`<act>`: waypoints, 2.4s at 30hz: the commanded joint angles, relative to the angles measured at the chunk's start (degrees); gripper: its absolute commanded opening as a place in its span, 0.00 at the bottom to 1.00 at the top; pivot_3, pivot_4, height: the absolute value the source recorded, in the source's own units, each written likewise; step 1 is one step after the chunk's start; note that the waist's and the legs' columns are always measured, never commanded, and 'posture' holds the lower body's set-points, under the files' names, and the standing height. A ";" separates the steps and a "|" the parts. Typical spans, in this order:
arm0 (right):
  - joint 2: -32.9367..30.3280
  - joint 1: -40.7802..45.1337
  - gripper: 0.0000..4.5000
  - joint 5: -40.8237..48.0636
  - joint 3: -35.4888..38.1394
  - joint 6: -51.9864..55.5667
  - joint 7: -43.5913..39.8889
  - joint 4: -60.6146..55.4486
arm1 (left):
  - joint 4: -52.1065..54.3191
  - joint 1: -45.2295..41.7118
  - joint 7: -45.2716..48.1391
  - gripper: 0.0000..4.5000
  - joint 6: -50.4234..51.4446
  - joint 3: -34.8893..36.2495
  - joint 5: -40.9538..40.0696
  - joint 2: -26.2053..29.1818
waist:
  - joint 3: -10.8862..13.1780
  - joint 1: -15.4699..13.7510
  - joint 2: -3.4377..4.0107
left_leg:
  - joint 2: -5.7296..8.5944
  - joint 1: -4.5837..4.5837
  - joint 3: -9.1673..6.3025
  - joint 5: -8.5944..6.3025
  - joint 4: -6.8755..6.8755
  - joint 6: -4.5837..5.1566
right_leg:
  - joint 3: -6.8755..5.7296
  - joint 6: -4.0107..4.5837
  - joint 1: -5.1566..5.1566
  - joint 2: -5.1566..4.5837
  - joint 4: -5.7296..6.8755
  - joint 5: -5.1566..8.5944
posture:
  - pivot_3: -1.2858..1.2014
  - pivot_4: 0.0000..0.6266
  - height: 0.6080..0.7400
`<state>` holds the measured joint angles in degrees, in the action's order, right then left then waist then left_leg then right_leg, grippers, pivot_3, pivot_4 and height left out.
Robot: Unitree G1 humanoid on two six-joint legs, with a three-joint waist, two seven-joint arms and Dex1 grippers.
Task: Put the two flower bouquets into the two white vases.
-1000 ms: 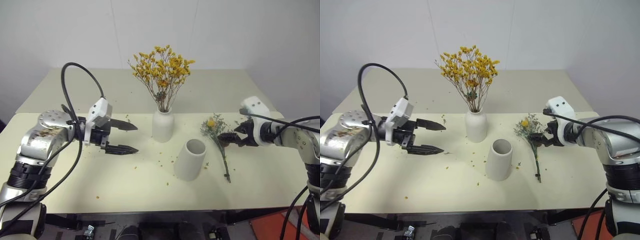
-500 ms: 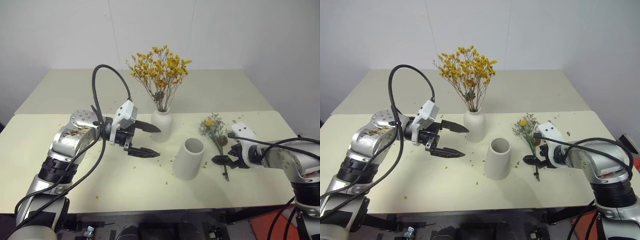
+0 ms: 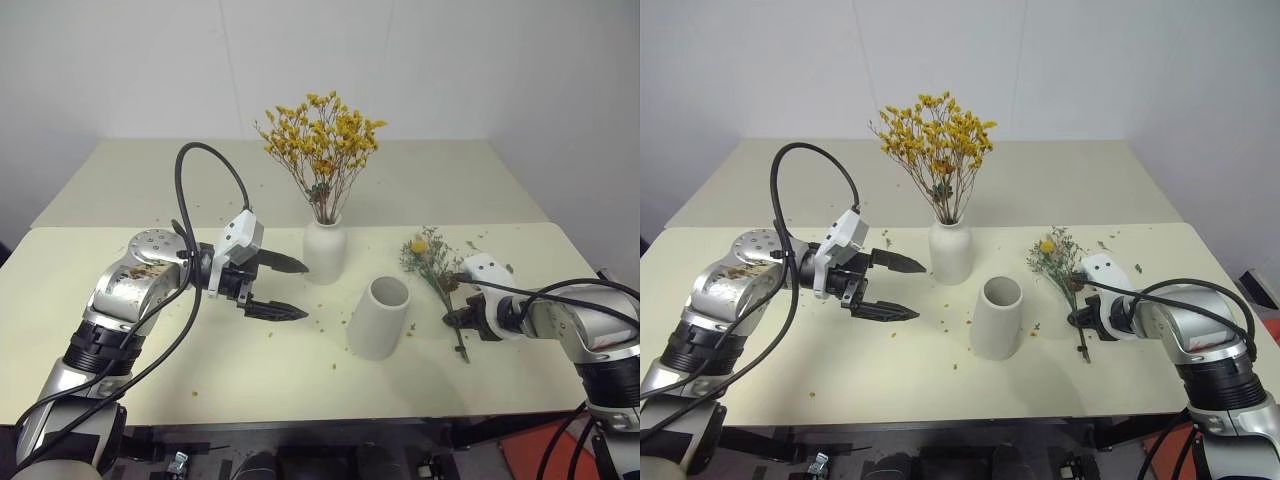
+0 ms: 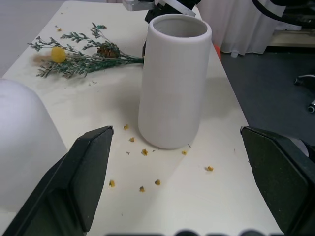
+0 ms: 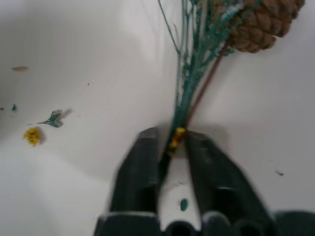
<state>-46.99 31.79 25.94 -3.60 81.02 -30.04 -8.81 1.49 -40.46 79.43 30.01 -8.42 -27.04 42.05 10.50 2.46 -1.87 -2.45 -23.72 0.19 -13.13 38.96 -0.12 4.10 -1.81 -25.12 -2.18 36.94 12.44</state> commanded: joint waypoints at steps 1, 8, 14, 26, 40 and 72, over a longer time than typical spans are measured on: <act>-0.53 -0.62 0.01 -0.43 -0.61 -1.21 -1.10 0.86 | 1.65 -0.19 -0.30 1.00 -0.28 1.54 -0.44 0.57 | 0.00 0.00 -0.01 | 0.00 0.02 0.00 0.00 0.00 0.00 | 0.00 0.00 0.01 0.00 0.00 0.00 | 0.52 0.24 1.00; 1.87 1.73 0.01 -2.50 8.50 -1.43 4.06 2.45 | 0.98 -0.32 -0.16 1.00 -0.63 1.82 -0.17 0.98 | 0.00 -0.01 0.00 | 0.00 0.04 0.01 0.00 0.00 0.00 | 0.02 -0.07 0.00 0.00 0.04 0.04 | 0.52 0.24 1.00; 8.82 5.36 0.01 -3.70 23.37 -0.90 12.60 -2.09 | 0.23 -1.25 0.17 1.00 -0.29 2.67 -1.31 0.66 | 0.00 0.03 0.00 | 0.01 0.01 0.00 0.00 -0.02 0.01 | 0.02 -0.06 -0.03 0.00 0.04 0.02 | 0.52 0.24 1.00; 33.66 -4.70 0.01 2.83 42.28 -26.19 20.62 -35.22 | -1.96 -1.42 1.49 1.00 -1.03 2.65 -0.47 2.08 | -0.01 -0.20 0.03 | 0.01 -0.06 -0.03 0.00 -0.07 0.00 | -0.02 -0.06 -0.06 -0.02 0.03 0.02 | 0.52 0.24 1.00; 39.59 -18.99 0.01 23.91 27.49 -42.70 13.47 -44.40 | -4.83 -2.74 4.63 1.00 -1.21 2.63 -0.58 2.39 | -0.01 0.20 0.05 | -0.08 0.31 -0.02 0.07 -0.07 0.08 | 0.01 -0.26 0.12 0.09 0.17 0.15 | 0.52 0.24 1.00; 36.19 -29.29 0.25 10.34 8.41 -65.60 5.30 -31.62 | -0.06 -0.25 2.09 1.00 1.58 6.67 -3.85 3.44 | -0.01 0.00 0.05 | -0.07 0.33 -0.01 0.07 -0.06 0.08 | 0.01 -0.27 0.12 0.10 0.16 0.17 | 0.52 0.24 1.00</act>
<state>-10.58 2.71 36.82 4.97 18.00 -24.04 -38.81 0.53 -40.10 81.57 31.69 -3.35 -30.01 44.78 10.49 2.46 -1.82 -2.52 -23.39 0.17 -13.06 38.90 -0.04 4.11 -2.07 -25.00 -2.08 37.09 12.61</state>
